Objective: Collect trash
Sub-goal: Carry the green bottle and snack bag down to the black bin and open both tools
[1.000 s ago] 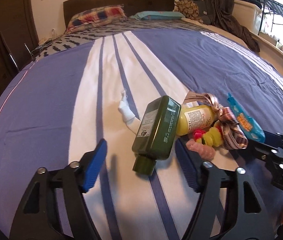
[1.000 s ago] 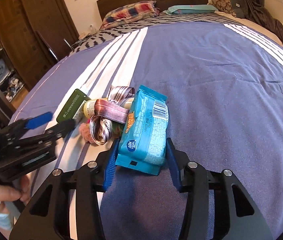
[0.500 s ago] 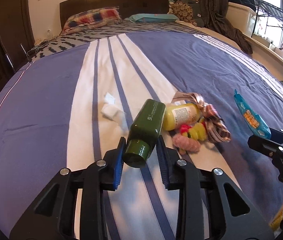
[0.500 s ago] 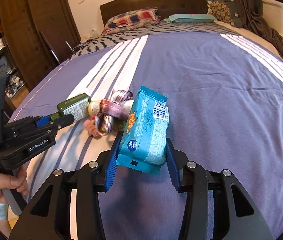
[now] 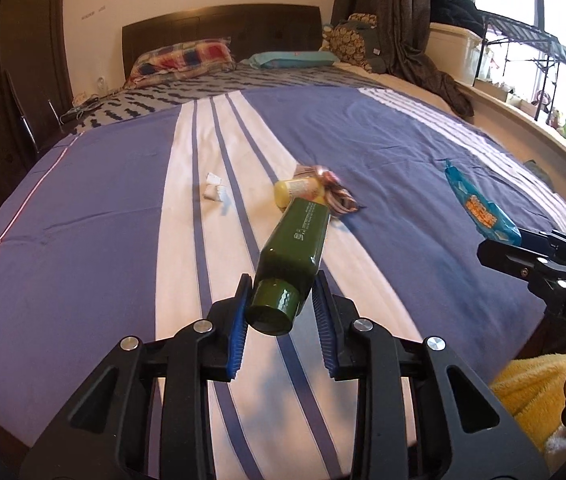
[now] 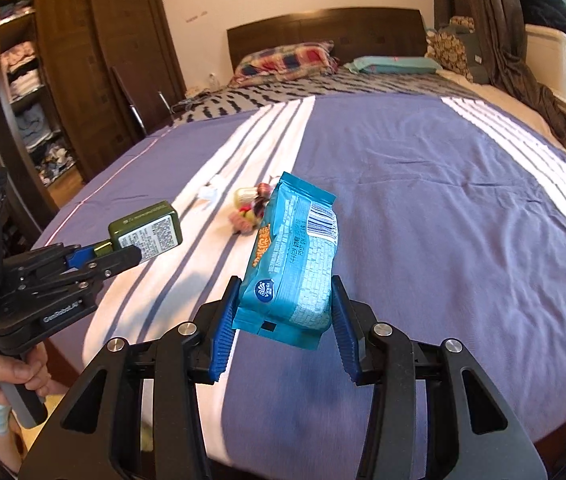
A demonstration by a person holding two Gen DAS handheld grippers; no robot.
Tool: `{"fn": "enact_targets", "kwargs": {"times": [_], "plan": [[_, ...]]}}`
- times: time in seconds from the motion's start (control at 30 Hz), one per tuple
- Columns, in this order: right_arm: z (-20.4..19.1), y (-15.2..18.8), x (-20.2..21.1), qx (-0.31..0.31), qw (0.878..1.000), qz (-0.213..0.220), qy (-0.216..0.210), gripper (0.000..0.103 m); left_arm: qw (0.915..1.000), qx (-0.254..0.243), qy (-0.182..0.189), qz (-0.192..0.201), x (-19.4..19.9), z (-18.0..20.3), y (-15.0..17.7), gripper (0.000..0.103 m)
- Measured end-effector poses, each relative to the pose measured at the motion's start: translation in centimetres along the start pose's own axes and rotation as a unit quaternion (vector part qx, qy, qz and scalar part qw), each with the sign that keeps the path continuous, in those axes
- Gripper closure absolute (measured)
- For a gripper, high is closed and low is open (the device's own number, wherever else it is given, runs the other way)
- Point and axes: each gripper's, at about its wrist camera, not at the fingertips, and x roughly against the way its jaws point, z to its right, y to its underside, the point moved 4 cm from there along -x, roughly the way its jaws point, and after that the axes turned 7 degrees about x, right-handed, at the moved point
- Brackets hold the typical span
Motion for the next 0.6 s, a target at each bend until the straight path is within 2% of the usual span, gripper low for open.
{"fn": "enact_targets", "kwargs": {"times": [0.3,0.43,0.6], "plan": [[-2.1,3.8,6.8,0.040,0.999,0.025,0.004,0.058,0.9991,-0.002,0.024,0.034,7.5,2.8,4.4,0.074],[-2.5,5.8,9.4,0.034,0.999,0.033,-0.003,0.058,0.9988,-0.006,0.038,0.030,9.3,3.9,6.9,0.074],[-3.1,8.4,10.4,0.029,0.999,0.024,-0.017,0.058,0.9987,-0.005,0.051,0.006,10.1,4.8,10.5,0.074]]}}
